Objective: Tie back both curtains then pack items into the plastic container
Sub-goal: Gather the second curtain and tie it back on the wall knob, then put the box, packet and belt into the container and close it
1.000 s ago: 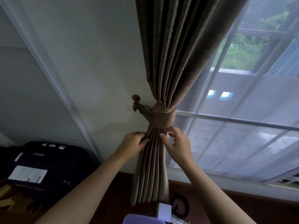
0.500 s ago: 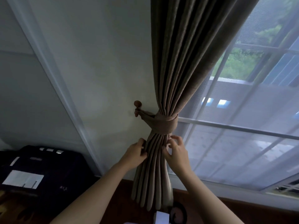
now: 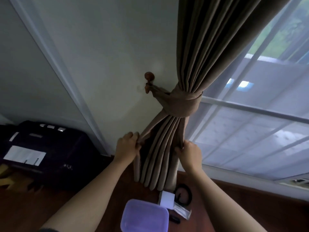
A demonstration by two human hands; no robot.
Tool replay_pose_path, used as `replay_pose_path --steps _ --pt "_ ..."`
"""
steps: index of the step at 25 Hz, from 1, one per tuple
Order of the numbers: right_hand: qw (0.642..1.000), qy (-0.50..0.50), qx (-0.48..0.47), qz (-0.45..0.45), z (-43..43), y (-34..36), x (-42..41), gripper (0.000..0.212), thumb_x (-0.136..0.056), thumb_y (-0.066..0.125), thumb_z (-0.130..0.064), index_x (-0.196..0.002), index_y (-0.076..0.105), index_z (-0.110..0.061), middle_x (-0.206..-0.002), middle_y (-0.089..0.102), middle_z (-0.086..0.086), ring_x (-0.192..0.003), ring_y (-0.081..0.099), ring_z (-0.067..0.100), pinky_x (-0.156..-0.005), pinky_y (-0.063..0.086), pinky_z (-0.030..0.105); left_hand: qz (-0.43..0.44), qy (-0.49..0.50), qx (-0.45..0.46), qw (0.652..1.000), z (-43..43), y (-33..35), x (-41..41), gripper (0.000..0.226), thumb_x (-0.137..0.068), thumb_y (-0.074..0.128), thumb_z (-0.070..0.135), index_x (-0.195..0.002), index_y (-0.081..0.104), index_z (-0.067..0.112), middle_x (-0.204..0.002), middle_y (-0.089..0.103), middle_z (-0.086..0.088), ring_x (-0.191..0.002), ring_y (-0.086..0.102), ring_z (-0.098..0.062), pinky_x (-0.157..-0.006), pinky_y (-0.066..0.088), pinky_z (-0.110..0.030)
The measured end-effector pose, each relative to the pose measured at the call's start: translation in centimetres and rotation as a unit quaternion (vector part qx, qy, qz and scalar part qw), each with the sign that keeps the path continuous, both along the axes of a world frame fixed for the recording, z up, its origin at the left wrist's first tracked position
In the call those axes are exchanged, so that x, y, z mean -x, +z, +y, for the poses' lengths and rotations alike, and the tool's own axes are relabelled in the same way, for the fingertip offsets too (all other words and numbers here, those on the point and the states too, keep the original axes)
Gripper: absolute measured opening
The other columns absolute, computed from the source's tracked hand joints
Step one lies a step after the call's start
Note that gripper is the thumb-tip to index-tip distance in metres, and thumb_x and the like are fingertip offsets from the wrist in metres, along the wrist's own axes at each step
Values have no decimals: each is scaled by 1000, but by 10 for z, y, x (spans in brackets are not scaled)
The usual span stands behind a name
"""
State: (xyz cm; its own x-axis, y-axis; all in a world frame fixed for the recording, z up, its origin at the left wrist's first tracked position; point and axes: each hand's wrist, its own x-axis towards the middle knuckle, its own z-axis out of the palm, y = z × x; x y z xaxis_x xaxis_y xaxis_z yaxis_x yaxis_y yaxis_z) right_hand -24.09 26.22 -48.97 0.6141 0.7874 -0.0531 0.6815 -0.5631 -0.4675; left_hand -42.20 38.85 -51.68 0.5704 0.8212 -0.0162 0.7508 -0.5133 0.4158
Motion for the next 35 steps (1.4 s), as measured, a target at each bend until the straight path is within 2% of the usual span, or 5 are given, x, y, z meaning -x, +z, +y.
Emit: replay_pose_path --steps 3,12,17,23,35 --pt "1000 16 -4 15 2 -8 2 13 -82 59 -13 -76 60 -1 -81 62 17 -74 56 36 -58 29 31 -64 -28 73 995 0 -3 -12 14 -85 58 14 -96 54 6 -91 62 -14 -83 61 -29 -72 49 -39" --pt "998 -14 45 31 -6 -16 -5 27 -86 55 -13 -61 46 -6 -65 51 13 -69 54 37 -55 30 33 67 -16 64 996 -20 4 -23 21 -95 44 12 -108 54 0 -103 64 -23 -93 62 -39 -76 50 -41" --pt "996 19 74 49 -30 -4 3 36 -86 61 -31 -116 59 -11 -111 64 7 -102 59 26 -79 47 35 41 -32 62 997 -26 30 -11 43 -91 49 11 -132 43 0 -115 60 -23 -104 59 -38 -84 48 -39" --pt "1000 -14 20 12 -62 10 31 39 -97 42 -29 -125 53 -6 -125 59 12 -113 55 30 -87 44 38 1 -23 30 999 -62 37 -6 25 -88 45 4 -109 56 -4 -98 64 -24 -91 62 -40 -72 49 -41" --pt "984 125 129 -10 -275 -69 16 68 -95 31 -49 -146 24 -4 -153 26 16 -141 27 27 -114 22 37 49 79 101 990 -280 -46 7 37 -94 45 16 -127 55 4 -139 50 -14 -125 50 -31 -99 42 -37"
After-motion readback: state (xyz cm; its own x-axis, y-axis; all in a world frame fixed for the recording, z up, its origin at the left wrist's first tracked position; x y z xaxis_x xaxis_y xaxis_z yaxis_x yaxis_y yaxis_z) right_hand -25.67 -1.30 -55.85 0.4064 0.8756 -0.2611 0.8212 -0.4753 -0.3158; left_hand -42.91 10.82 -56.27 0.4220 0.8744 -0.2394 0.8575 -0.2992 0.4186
